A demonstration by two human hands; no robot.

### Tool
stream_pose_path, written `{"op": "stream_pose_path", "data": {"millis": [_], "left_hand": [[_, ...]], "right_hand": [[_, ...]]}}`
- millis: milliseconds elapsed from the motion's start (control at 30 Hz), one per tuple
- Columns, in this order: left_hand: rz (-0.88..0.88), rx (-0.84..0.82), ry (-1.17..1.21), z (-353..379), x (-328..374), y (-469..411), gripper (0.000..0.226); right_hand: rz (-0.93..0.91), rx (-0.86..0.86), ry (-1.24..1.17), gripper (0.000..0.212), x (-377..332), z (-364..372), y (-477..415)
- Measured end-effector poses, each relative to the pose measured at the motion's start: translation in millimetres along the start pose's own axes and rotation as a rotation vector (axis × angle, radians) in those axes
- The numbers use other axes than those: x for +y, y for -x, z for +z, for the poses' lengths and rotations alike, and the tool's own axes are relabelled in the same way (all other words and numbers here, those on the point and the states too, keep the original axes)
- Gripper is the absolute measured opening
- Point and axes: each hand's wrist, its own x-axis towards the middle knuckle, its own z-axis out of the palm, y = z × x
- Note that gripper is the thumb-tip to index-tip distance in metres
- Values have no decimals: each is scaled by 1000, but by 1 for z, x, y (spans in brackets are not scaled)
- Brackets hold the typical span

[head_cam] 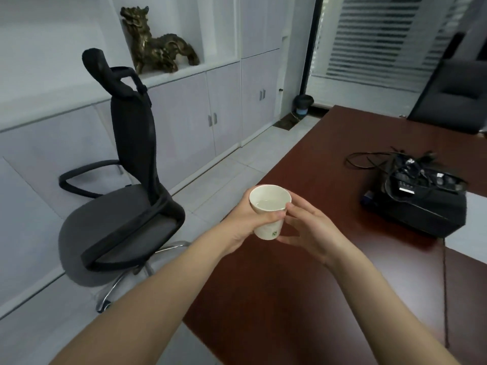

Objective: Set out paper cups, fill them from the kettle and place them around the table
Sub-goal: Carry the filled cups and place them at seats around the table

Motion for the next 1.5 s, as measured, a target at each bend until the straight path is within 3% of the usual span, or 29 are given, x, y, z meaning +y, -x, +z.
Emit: {"op": "stream_pose_path", "data": {"millis": [233,567,700,967,1500], "left_hand": [[-62,-177,17,-32,13,-90,57],[-99,-422,-17,-33,-7,-245,81],[-108,-497,-65,-23,-24,-299,70],[-146,-515,-133,-14,-81,-385,69],[-196,-534,-136,-13,-145,-436,76]], "right_hand": [[-5,135,-9,32,-16,-13,-75],[-22,405,-118,34,-16,-69,-174],[-56,500,-188,36,2,-105,-215],[-10,661,-283,37,46,-157,-287],[30,700,-391,39,91,-194,-325]]}}
